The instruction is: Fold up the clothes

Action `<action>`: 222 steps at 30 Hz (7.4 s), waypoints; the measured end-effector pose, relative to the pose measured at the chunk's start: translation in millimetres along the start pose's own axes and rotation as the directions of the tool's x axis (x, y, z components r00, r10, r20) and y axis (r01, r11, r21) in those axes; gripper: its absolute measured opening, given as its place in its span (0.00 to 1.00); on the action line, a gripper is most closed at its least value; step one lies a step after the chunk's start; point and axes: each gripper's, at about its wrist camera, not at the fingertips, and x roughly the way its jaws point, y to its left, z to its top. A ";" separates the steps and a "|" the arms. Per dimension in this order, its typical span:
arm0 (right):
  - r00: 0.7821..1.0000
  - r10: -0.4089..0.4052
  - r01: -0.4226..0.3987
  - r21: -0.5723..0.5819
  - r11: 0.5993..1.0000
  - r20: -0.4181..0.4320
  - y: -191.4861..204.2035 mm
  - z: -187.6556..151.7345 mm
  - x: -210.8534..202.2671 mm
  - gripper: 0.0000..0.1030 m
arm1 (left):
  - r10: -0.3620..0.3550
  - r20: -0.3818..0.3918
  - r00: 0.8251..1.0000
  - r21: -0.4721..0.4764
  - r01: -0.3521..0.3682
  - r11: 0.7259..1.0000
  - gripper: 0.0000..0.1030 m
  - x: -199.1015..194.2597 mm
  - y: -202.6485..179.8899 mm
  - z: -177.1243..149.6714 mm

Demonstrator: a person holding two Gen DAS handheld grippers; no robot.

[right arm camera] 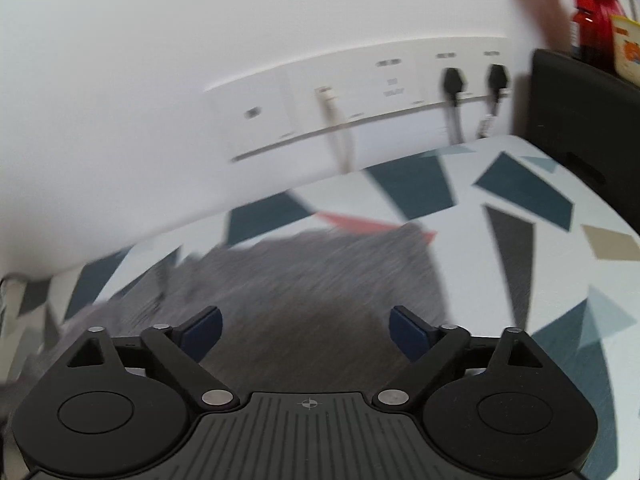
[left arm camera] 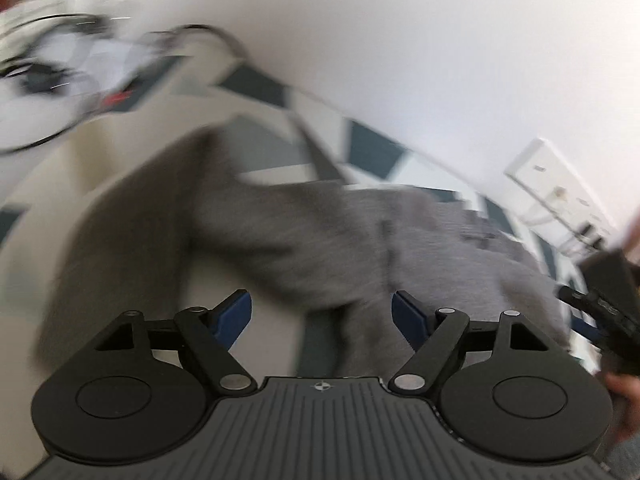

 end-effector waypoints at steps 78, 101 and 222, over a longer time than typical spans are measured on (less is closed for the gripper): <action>0.972 0.099 -0.110 0.042 0.993 0.211 -26.4 59.9 -1.3 0.06 | 0.173 0.250 0.953 0.594 -0.292 0.750 0.82 68.6 -89.3 -39.4; 0.996 -0.084 0.085 0.013 0.996 -0.027 -40.6 30.0 19.2 0.54 | -0.202 -0.092 0.975 0.260 0.219 0.940 0.87 70.9 -48.2 52.0; 0.998 0.067 -0.068 -0.053 0.996 -0.017 -85.0 -120.9 -168.4 0.45 | 0.079 -0.200 0.977 0.258 -0.025 0.966 0.76 -64.6 -13.3 -144.0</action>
